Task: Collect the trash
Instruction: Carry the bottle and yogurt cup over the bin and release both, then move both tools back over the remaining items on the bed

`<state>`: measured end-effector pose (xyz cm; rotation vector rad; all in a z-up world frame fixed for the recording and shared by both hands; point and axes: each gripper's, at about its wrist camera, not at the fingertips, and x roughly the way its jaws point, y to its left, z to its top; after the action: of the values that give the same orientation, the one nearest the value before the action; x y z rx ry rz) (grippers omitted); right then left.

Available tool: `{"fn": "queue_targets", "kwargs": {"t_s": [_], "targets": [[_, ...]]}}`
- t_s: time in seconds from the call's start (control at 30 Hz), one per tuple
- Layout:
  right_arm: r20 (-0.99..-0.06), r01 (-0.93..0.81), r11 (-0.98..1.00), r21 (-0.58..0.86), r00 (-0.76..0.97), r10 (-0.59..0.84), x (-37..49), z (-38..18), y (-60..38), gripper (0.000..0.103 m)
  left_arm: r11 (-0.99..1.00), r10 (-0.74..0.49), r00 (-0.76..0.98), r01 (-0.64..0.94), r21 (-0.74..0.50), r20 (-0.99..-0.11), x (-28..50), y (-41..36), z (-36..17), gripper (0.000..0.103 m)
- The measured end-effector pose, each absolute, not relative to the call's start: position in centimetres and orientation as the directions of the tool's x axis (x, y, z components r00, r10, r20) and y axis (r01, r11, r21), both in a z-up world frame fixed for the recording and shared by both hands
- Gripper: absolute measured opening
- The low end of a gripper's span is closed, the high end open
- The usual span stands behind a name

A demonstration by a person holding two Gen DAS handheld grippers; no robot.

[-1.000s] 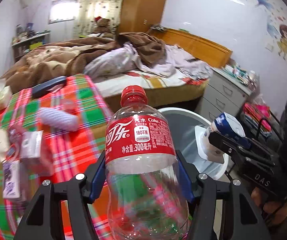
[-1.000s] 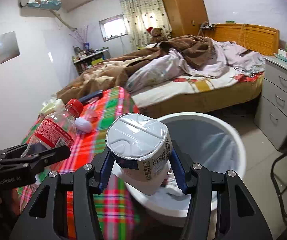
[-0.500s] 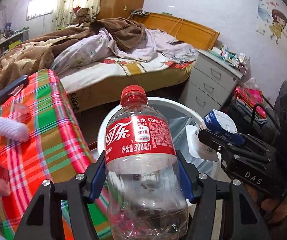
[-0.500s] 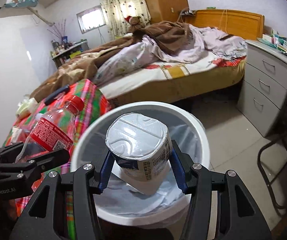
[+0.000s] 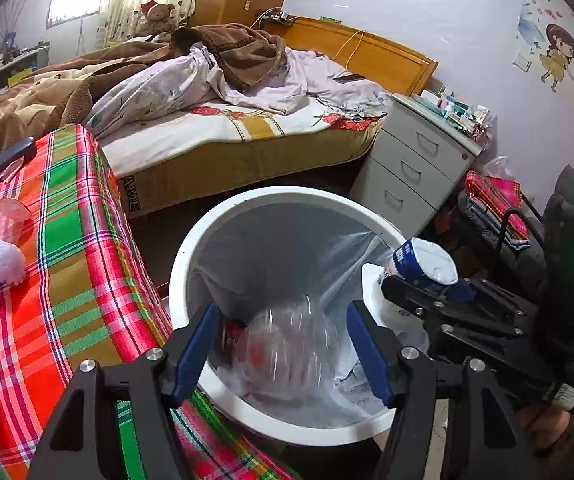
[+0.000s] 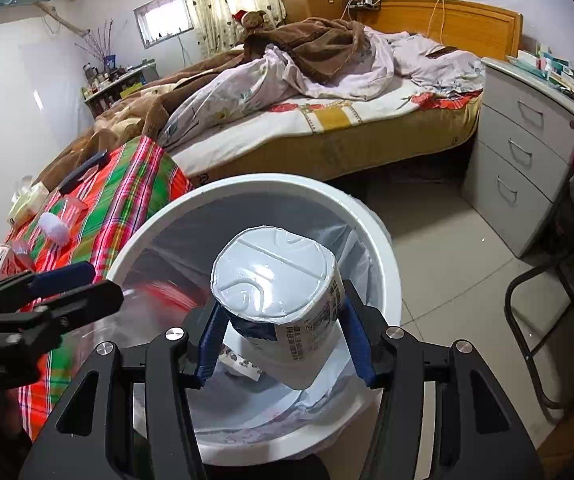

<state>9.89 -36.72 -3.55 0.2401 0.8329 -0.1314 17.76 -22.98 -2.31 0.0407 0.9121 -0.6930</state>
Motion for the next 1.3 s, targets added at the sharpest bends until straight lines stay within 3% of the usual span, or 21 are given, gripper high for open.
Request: {"fn": "queue_targets", "kwargs": {"t_s": [0.13, 1.3], "targets": [[-0.736, 0.219, 0.961, 0.171, 0.676, -0.023, 9.6, -3.4, -36.7, 0.069, 0.791, -0.533, 0.428, 0.558, -0.251, -0.73, 17.5, -22.1, -1.9, 0.07], [-0.642, 0.051, 0.982, 0.179, 0.763, 0.077, 9.5, -0.2, -28.3, 0.069, 0.909, -0.406, 0.632, 0.349, -0.226, -0.66, 13.6, -6.8, 1.9, 0.07]]}}
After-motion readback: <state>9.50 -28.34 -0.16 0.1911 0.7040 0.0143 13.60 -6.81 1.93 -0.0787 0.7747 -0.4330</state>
